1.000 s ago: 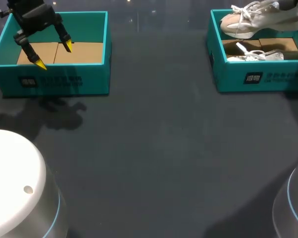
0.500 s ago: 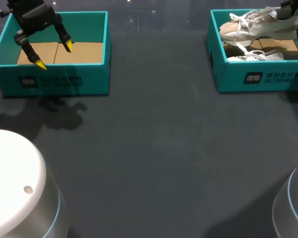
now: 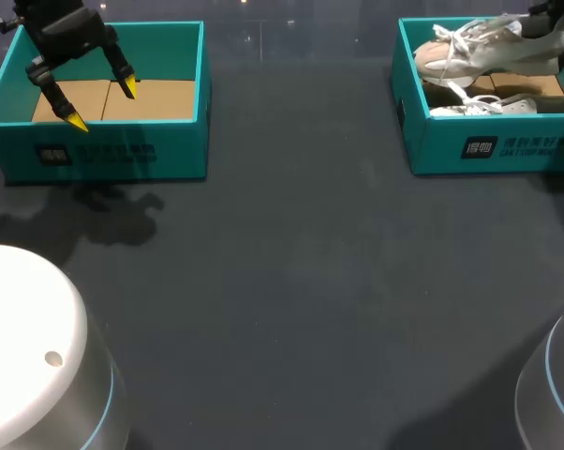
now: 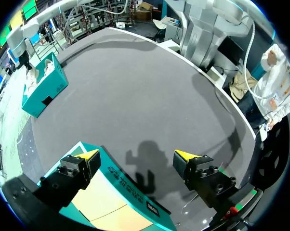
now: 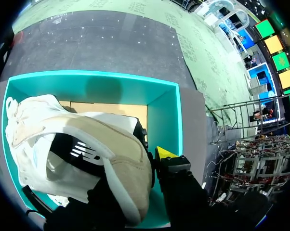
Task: Take the shoe out of the shoebox, open the shoe tongue, remove and reinsert the insole, then place the shoe into the shoebox
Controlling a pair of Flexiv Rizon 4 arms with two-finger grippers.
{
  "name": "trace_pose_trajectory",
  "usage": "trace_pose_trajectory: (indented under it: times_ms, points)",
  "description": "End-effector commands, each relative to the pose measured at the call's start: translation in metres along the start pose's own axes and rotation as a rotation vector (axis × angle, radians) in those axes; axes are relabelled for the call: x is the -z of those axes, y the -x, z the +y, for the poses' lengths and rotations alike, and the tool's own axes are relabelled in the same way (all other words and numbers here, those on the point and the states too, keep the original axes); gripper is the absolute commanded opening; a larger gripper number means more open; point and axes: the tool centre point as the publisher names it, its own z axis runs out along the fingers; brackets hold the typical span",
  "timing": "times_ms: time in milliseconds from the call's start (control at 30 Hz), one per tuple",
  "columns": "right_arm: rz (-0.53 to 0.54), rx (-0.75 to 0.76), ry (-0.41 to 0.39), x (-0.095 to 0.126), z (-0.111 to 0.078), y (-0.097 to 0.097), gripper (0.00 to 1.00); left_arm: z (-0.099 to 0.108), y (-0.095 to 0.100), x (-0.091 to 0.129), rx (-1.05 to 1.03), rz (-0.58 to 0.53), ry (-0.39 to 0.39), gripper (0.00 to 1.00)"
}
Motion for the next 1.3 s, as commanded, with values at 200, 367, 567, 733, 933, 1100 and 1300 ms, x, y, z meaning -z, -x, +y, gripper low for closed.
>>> trace_pose_trajectory:
  times_ms: [200, 367, 567, 733, 933, 1100, 1300]
  points:
    - [-0.011, -0.003, -0.011, -0.031, 0.001, -0.002, 0.00, 0.000, 0.000, 0.001, 0.000, 0.002, 0.001, 1.00]
    - [0.008, -0.005, -0.030, -0.047, -0.001, -0.003, 0.00, 0.000, 0.000, 0.001, 0.000, 0.002, 0.001, 1.00]
    - [0.011, 0.014, -0.053, -0.063, 0.002, -0.005, 0.00, 0.000, 0.000, 0.001, 0.000, 0.002, 0.001, 1.00]
    - [0.027, 0.035, -0.057, -0.073, 0.006, -0.008, 0.00, 0.000, 0.000, 0.001, 0.000, 0.002, 0.001, 1.00]
    - [0.055, 0.036, -0.074, -0.083, 0.009, -0.009, 0.00, 0.000, 0.000, 0.001, 0.000, 0.002, 0.001, 1.00]
    - [0.063, 0.031, -0.086, -0.087, 0.006, -0.011, 0.00, 0.000, 0.000, 0.001, 0.000, 0.002, 0.001, 1.00]
    - [0.063, 0.022, -0.108, -0.091, -0.002, -0.015, 0.00, 0.000, 0.000, 0.001, 0.000, 0.002, 0.001, 1.00]
